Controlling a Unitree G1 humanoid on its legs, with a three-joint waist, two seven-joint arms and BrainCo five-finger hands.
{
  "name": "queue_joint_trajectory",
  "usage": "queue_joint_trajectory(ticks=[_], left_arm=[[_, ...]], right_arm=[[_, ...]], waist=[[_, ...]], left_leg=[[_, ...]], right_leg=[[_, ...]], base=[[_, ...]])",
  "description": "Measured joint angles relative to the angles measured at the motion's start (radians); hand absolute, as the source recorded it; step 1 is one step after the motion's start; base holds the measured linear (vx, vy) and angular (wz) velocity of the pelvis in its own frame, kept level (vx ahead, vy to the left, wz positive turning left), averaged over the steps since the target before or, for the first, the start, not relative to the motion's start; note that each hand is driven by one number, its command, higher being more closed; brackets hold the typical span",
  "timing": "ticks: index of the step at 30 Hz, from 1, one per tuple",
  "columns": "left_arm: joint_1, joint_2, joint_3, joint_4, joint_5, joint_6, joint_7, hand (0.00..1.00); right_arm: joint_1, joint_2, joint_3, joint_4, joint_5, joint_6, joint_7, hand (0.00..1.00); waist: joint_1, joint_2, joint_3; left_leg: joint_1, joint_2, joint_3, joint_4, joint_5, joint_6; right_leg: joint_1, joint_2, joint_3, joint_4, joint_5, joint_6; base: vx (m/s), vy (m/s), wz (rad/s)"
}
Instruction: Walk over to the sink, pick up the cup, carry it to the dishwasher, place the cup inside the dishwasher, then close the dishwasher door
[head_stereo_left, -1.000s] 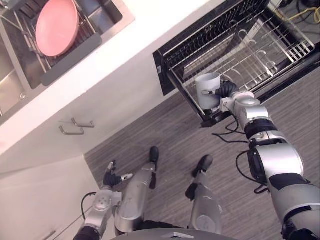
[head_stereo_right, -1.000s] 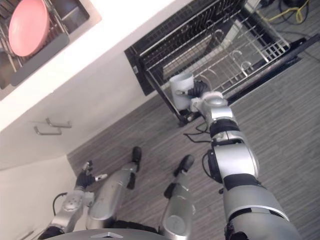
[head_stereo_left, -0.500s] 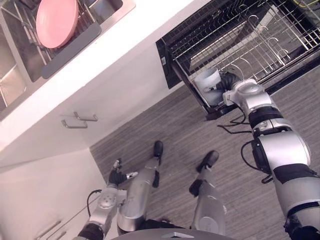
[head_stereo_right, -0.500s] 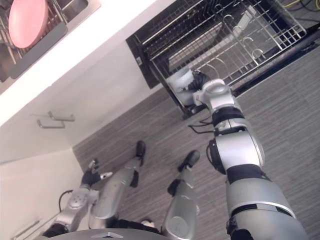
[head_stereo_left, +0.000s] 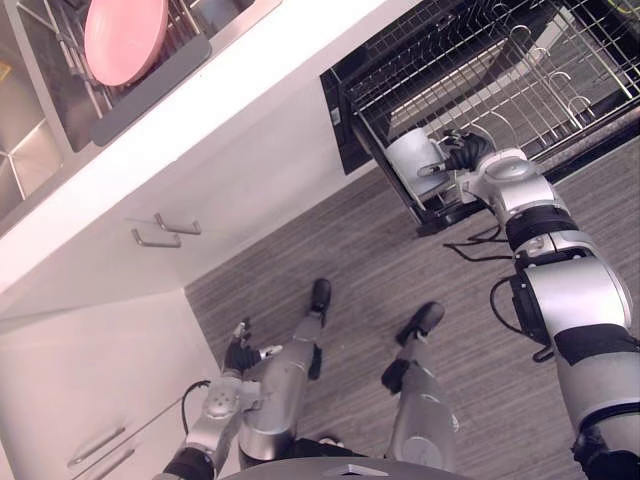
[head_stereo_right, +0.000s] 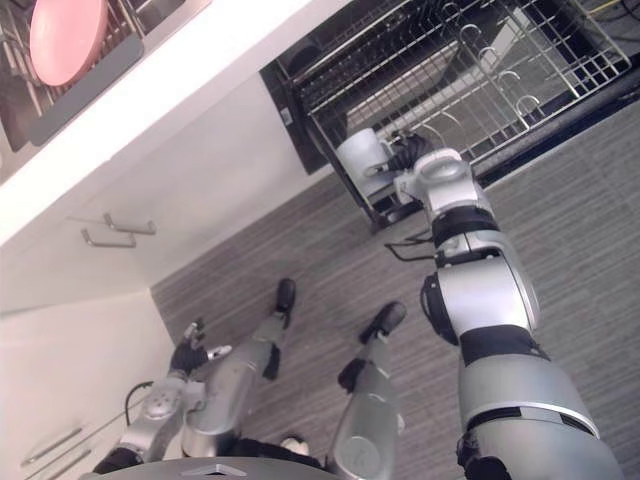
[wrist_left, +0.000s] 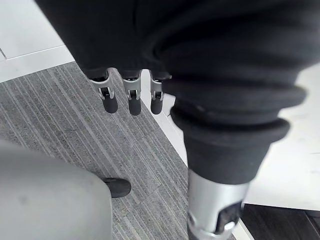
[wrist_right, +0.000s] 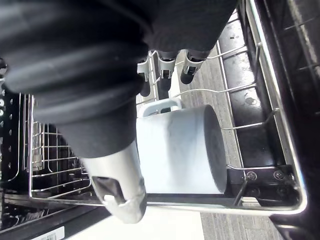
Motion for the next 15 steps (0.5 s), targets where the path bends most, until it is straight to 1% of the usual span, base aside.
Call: queue_joint_trajectory(ticks=[3,5,6,7,9,10,12,13,14,15], left_arm=[[0.001,0.0,0.01,-0.002,0.001,0.017,0.0,0.0],[0.006,0.0,0.032,-0.01,0.001,0.023,0.0,0.0],[0.01,0.003,0.051,-0.016,0.001,0.028,0.0,0.0],[0.012,0.005,0.058,-0.018,0.001,0.033,0.0,0.0],[0.029,0.025,0.091,-0.016,0.002,0.038,0.0,0.0],[0.033,0.03,0.095,-0.015,0.002,0.038,0.0,0.0],[0.044,0.039,0.132,0.012,0.004,0.039,0.002,0.0],[0.049,0.04,0.143,0.015,0.007,0.039,0.002,0.0],[0.057,0.04,0.164,0.026,0.02,0.039,0.003,0.0],[0.069,0.041,0.175,0.038,0.023,0.038,0.005,0.0]], right_arm=[[0.048,0.002,-0.015,-0.072,0.005,0.003,-0.013,0.0],[0.073,0.003,-0.017,-0.147,0.021,0.01,-0.03,0.0],[0.094,0.005,-0.032,-0.196,0.049,0.018,-0.04,0.0],[0.111,0.007,-0.051,-0.224,0.059,0.022,-0.042,0.0],[0.172,0.035,-0.108,-0.322,0.101,0.029,-0.079,0.0],[0.191,0.041,-0.119,-0.346,0.11,0.032,-0.083,0.0],[0.275,0.067,-0.16,-0.43,0.127,0.037,-0.098,0.0],[0.301,0.076,-0.174,-0.453,0.13,0.038,-0.106,0.0],[0.351,0.084,-0.187,-0.49,0.149,0.037,-0.117,0.0],[0.403,0.101,-0.216,-0.534,0.162,0.038,-0.123,0.0]], waist=[[-0.007,-0.008,0.004],[-0.015,-0.025,0.013],[-0.023,-0.042,0.015],[-0.026,-0.052,0.014],[-0.05,-0.105,0.002],[-0.053,-0.117,-0.004],[-0.068,-0.161,-0.03],[-0.07,-0.172,-0.041],[-0.076,-0.189,-0.061],[-0.086,-0.205,-0.091]], left_leg=[[0.033,0.006,0.014,-0.009,0.001,0.003],[0.055,0.011,0.025,-0.016,-0.002,0.002],[0.07,0.015,0.036,-0.016,-0.007,0.001],[0.076,0.017,0.042,-0.016,-0.009,0.002],[0.102,0.024,0.06,-0.016,-0.02,-0.002],[0.108,0.026,0.067,-0.016,-0.022,-0.003],[0.14,0.032,0.085,-0.016,-0.038,-0.006],[0.147,0.034,0.091,-0.016,-0.042,-0.007],[0.161,0.038,0.099,-0.017,-0.051,-0.011],[0.162,0.04,0.098,-0.013,-0.054,-0.012]], right_leg=[[0.021,0.01,0.009,-0.003,0.001,0.002],[0.032,0.015,0.023,-0.003,0.001,0.003],[0.04,0.019,0.032,-0.004,0.0,0.003],[0.044,0.021,0.036,-0.004,0.0,0.004],[0.056,0.029,0.057,-0.004,-0.003,0.006],[0.059,0.03,0.062,-0.004,-0.005,0.007],[0.079,0.035,0.083,-0.004,-0.024,0.015],[0.083,0.038,0.087,-0.004,-0.028,0.015],[0.093,0.042,0.092,-0.004,-0.037,0.011],[0.095,0.043,0.093,-0.005,-0.037,0.014]], base=[[0.06,-0.054,-0.14],[0.08,-0.061,-0.23],[0.08,-0.053,-0.21],[0.09,-0.05,-0.26],[0.1,-0.05,-0.27],[0.13,-0.059,-0.29],[0.1,-0.044,-0.26],[0.09,-0.04,-0.22],[0.09,-0.032,-0.16],[0.09,-0.025,-0.1]])
